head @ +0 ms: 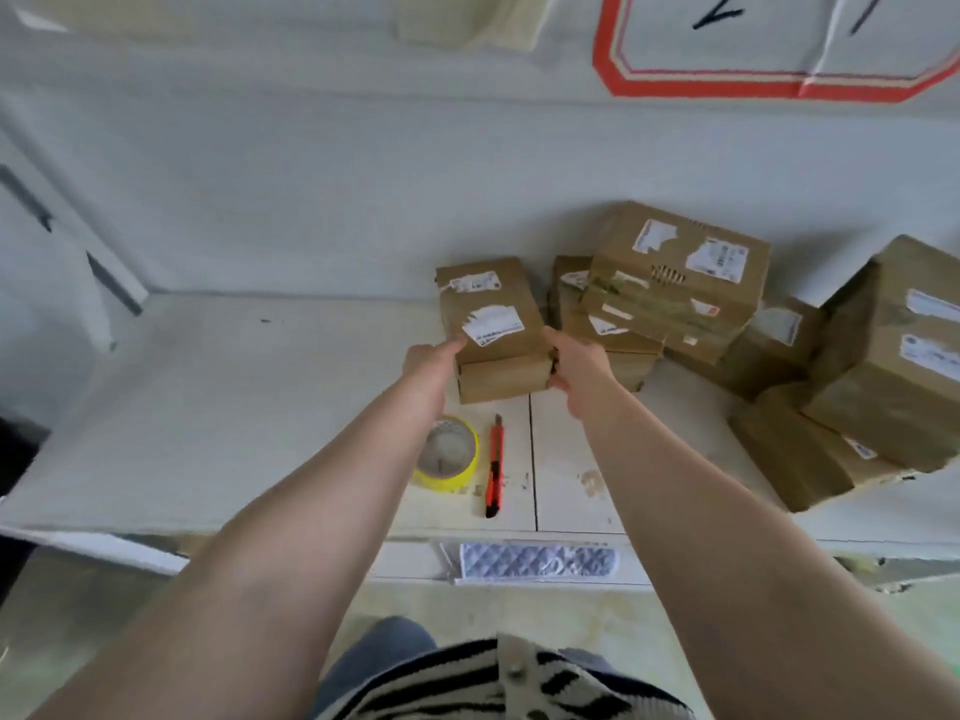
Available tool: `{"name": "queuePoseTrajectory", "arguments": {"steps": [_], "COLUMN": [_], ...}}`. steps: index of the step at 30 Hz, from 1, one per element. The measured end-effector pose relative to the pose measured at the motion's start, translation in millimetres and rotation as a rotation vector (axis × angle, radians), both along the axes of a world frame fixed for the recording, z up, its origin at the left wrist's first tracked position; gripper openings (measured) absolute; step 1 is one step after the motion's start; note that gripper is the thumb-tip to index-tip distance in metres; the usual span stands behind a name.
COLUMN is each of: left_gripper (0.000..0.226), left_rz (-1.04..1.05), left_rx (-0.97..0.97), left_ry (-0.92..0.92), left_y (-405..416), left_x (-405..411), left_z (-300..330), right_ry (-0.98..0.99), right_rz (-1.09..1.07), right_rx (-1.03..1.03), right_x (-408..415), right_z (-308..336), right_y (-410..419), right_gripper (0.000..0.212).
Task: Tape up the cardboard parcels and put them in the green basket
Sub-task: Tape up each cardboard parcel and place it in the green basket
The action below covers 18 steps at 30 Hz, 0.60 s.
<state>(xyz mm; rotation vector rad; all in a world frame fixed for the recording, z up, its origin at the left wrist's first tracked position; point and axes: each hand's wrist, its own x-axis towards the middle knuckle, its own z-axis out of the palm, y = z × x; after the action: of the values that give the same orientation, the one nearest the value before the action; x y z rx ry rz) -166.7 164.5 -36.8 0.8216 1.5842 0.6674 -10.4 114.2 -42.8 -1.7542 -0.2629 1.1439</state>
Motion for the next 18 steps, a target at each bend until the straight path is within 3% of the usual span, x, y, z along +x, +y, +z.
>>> {"name": "queuePoseTrajectory", "arguments": {"steps": [4,6,10,13,18], "left_gripper": [0.073,0.075,0.086,0.09,0.069], "left_rz": [-0.267,-0.307,-0.14,-0.046,-0.004], "left_rx": [-0.05,-0.063,-0.071,0.065,0.216], "left_ry": [-0.025,-0.064,-0.06,-0.05,-0.065], "left_y": [22,28,37,41,42], "left_x": [-8,-12,-19,-35,-91], "left_z": [-9,-8,8,23,34], "right_ry": [-0.115,-0.2,-0.269,-0.3,-0.367], "right_rz": [-0.105,-0.145,-0.211,-0.29,-0.197], "right_rx": [0.037,0.068,0.136,0.225,0.27], "right_x": [-24,-39,-69,-96,-124], "right_z": [-12,-10,17,41,63], "right_y": [8,11,16,17,11], "right_gripper": [0.052,0.05,0.039,0.02,0.018]}}
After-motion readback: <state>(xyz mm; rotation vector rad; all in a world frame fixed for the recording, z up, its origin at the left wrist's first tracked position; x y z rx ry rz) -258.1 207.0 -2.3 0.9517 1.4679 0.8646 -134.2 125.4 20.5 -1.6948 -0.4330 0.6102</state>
